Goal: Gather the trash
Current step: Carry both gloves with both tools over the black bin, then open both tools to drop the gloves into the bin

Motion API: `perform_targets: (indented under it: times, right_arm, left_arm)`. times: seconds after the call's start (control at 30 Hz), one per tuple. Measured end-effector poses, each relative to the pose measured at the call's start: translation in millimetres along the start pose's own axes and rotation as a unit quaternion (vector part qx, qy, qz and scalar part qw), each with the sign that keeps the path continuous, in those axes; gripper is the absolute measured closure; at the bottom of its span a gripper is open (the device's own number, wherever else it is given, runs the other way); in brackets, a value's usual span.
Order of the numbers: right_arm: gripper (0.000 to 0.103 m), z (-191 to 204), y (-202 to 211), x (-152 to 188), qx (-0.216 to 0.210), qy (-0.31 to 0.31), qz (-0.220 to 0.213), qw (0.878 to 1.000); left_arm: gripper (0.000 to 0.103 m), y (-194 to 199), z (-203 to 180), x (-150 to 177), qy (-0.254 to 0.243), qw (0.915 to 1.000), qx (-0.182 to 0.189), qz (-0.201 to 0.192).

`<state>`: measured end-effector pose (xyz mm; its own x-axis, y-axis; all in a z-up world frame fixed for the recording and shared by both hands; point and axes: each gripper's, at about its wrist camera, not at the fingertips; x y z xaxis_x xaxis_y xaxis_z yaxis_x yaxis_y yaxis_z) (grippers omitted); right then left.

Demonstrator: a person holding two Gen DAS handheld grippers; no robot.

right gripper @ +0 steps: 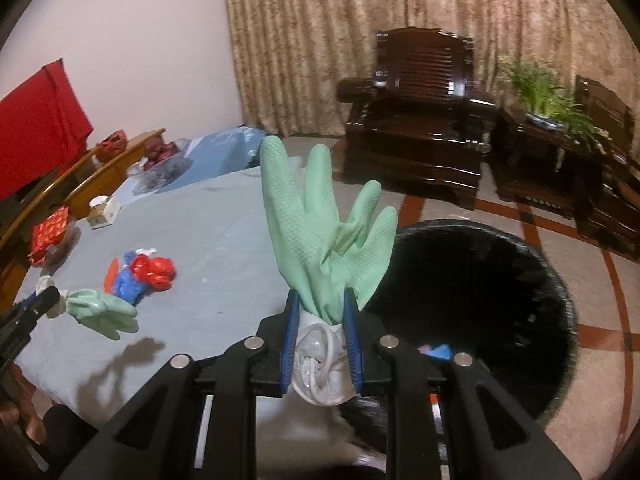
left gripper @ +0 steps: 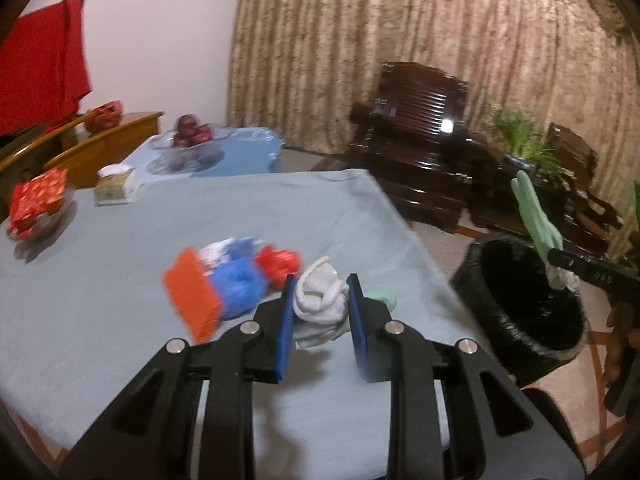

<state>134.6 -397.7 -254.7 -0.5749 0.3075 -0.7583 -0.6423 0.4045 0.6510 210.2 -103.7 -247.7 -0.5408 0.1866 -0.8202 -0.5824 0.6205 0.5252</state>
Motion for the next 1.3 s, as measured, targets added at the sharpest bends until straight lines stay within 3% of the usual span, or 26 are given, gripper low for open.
perform_targets:
  times: [0.2, 0.43, 0.73, 0.87, 0.93, 1.0, 1.1, 1.3]
  right_arm:
    - [0.081, -48.1, -1.7, 5.3, 0.034, -0.026, 0.004, 0.999]
    - [0.081, -109.2, -15.9, 21.6, 0.07, -0.058, 0.027, 0.995]
    - [0.081, -171.3, -45.0, 35.2, 0.093, -0.1, 0.055, 0.989]
    - [0.075, -182.6, -62.6, 40.2, 0.088, -0.095, 0.085, 0.988]
    - [0.065, -185.1, -64.1, 42.1, 0.093, -0.097, 0.086, 0.987]
    - [0.065, -187.3, -63.3, 44.3, 0.091, -0.101, 0.087, 0.987]
    - [0.065, -188.1, -60.2, 49.2, 0.088, -0.108, 0.089, 0.986]
    - [0.065, -167.3, -48.5, 46.7, 0.073, -0.104, 0.084, 0.988]
  left_arm:
    - [0.079, -33.3, -61.4, -18.6, -0.026, 0.9978, 0.06, 0.005]
    - [0.079, -87.6, -144.8, -31.8, -0.06, 0.9896, 0.129, 0.021]
    - [0.079, -164.6, -211.0, -24.4, -0.08, 0.9802, 0.168, 0.068]
    - [0.074, -197.5, -223.2, -14.3, -0.092, 0.9761, 0.168, 0.102]
    - [0.066, -207.2, -221.1, -9.7, -0.094, 0.9754, 0.165, 0.111]
    - [0.062, -209.1, -214.9, -8.4, -0.091, 0.9743, 0.169, 0.118]
    - [0.06, -201.5, -201.7, -9.3, -0.09, 0.9766, 0.157, 0.116]
    - [0.052, -158.2, -141.2, -10.2, -0.066, 0.9886, 0.099, 0.093]
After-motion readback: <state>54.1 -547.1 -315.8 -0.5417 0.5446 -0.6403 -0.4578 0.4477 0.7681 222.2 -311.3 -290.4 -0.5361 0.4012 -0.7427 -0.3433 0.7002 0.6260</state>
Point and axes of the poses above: each gripper's, at about its wrist camera, not at the fingertips, and y roughly against the way its jaws point, z to its left, x to its underside, and after that the axes turned 14 degrees about x, right-handed
